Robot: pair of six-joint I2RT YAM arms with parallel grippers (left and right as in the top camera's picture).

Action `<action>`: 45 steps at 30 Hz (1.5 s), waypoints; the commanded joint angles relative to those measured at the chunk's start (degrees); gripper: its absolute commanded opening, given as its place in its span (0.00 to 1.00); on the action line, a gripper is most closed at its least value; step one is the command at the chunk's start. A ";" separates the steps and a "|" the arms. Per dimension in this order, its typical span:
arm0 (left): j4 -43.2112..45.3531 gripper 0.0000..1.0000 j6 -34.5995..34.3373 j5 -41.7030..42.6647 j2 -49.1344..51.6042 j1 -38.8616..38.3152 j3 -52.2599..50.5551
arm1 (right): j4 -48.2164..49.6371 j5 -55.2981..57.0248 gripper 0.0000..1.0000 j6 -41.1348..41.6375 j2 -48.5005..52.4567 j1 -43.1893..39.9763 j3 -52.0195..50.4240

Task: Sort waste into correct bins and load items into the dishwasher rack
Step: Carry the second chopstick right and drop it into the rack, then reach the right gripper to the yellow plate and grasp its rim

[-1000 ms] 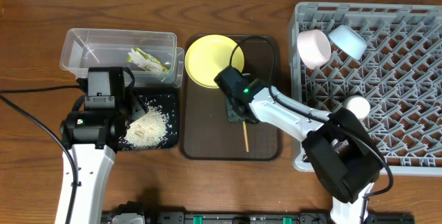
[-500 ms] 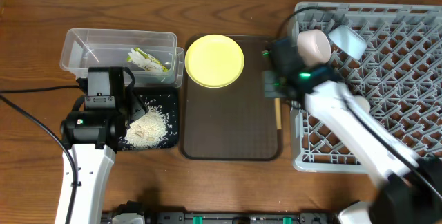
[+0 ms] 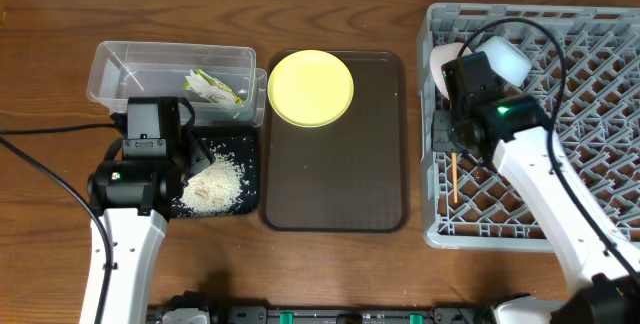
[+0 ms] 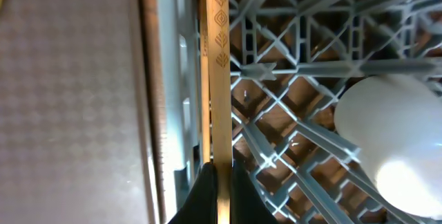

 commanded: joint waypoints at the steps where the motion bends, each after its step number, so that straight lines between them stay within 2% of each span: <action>1: -0.13 0.72 -0.57 -0.28 0.24 0.24 0.37 | 1.68 0.76 0.04 -1.07 1.79 -0.44 -1.99; 4: -0.20 0.72 -0.57 -0.28 0.24 0.24 0.37 | 2.60 0.79 0.09 -1.09 2.21 -0.44 -2.10; 6: -0.22 0.72 -0.57 -0.28 0.24 0.24 0.37 | 3.58 0.79 0.17 -1.11 2.19 -0.44 -2.10; 15: -0.17 0.72 -0.57 -0.28 0.24 0.24 0.37 | 8.70 -0.96 0.21 -2.62 1.99 -0.37 -1.88; 22: -0.15 0.72 -0.57 -0.28 0.24 0.24 0.37 | 24.83 -14.27 0.37 -4.76 1.99 0.90 -1.73; 25: -0.15 0.72 -0.57 -0.28 0.24 0.24 0.37 | 31.04 -14.45 0.48 -4.79 2.51 2.69 -1.73; 29: -0.15 0.72 -0.57 -0.28 0.24 0.24 0.37 | 37.62 -14.47 0.54 -4.94 5.38 5.51 -1.73; 34: -0.15 0.72 -0.57 -0.28 0.24 0.24 0.37 | 44.22 -14.45 0.55 -4.90 12.94 8.70 -1.73; 37: -0.17 0.72 -0.57 -0.28 0.24 0.24 0.37 | 48.35 -14.19 0.52 -4.57 18.25 9.77 -1.73; 45: -0.37 0.72 -0.57 -0.28 0.26 0.24 0.37 | 55.95 -12.04 0.49 3.10 29.27 11.21 -1.73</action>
